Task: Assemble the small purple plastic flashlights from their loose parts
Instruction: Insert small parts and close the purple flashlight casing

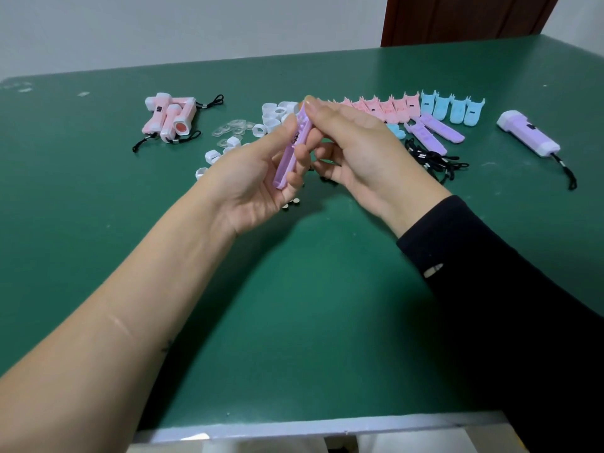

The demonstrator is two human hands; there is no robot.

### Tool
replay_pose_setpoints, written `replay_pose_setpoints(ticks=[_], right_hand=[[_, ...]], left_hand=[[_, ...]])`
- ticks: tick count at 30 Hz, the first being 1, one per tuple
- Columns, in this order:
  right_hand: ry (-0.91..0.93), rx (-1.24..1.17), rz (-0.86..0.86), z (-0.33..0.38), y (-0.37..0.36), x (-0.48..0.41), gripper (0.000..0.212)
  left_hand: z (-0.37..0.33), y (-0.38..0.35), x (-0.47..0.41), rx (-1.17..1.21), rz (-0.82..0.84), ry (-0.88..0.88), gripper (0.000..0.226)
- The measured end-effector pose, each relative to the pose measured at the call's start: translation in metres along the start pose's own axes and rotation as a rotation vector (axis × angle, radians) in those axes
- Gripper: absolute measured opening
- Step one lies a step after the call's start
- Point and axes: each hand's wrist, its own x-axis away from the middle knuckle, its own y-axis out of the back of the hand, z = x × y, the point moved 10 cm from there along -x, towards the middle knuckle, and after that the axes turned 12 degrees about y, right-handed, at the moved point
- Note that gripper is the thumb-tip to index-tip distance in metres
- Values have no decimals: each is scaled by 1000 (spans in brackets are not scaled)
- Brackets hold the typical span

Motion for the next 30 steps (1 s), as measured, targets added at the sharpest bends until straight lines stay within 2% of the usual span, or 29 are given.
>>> replay_pose_setpoints(ticks=[5,11,30], right_hand=[[-8,18,2,0,-1,2,11],[-20,16,-1,-1,-2,2,10],[-43,4,-31,-4,4,1,20]], left_hand=[[0,1,-2,46,15,1,34],[2,2,-4,90,15,20,25],[6,-5,1,165,129,107,27]])
